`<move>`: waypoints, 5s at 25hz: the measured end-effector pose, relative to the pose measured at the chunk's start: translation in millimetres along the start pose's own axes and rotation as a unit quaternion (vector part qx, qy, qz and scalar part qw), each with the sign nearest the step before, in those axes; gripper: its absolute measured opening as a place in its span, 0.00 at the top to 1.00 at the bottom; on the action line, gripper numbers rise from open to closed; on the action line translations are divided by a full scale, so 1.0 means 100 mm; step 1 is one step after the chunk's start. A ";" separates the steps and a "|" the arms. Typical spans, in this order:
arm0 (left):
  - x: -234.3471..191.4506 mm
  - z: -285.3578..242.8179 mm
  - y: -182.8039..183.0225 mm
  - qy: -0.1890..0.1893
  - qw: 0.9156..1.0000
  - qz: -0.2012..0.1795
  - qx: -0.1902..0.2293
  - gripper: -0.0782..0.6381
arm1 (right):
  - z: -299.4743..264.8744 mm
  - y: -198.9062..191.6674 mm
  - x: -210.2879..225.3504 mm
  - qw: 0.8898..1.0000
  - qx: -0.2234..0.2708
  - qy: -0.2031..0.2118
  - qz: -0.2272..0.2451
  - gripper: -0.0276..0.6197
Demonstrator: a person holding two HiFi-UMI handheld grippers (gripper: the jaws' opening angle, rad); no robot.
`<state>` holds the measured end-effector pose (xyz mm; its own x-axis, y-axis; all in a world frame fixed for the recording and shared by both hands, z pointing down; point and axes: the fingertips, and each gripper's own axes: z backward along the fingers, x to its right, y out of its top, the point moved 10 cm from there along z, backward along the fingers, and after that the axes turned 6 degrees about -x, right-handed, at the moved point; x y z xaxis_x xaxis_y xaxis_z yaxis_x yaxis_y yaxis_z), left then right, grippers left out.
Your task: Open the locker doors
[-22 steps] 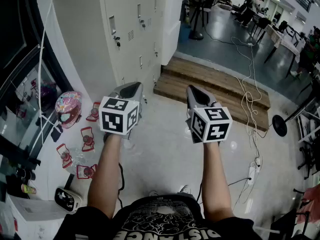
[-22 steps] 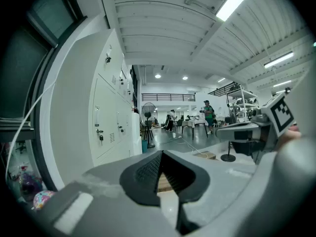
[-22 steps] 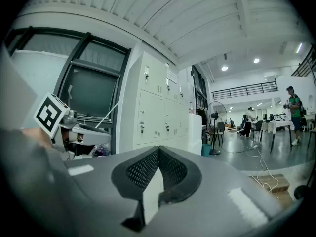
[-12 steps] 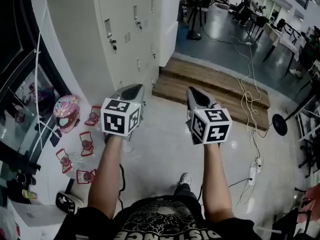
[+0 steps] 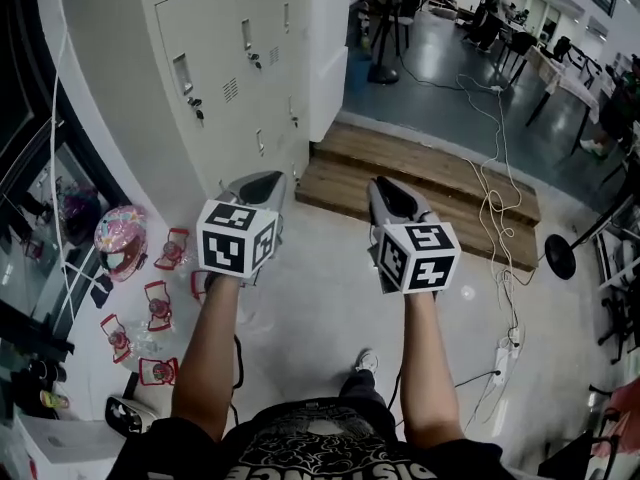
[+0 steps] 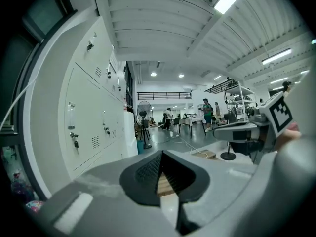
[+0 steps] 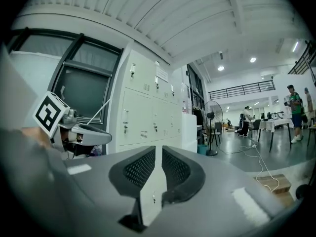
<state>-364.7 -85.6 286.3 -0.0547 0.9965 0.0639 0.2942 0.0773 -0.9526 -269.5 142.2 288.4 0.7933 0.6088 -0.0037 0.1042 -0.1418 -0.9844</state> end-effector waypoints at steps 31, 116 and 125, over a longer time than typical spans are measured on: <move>1.02 -2.51 0.99 0.017 1.000 -0.001 -0.006 0.89 | -0.71 0.25 2.84 0.999 -0.001 0.038 -0.013 0.47; -2.86 -3.82 1.24 0.406 0.908 0.102 -0.028 0.88 | -6.54 1.45 1.58 0.876 -0.004 0.474 0.087 0.45; -2.80 -3.40 1.11 0.473 0.871 0.130 -0.034 0.88 | -6.52 1.63 0.92 0.821 0.018 0.557 0.125 0.45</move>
<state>7.7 -344.3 263.4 0.8230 0.5601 0.0950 0.2362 -0.1852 -0.9539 211.6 -333.6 242.5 0.8459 -0.5296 -0.0638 -0.1480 -0.1181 -0.9819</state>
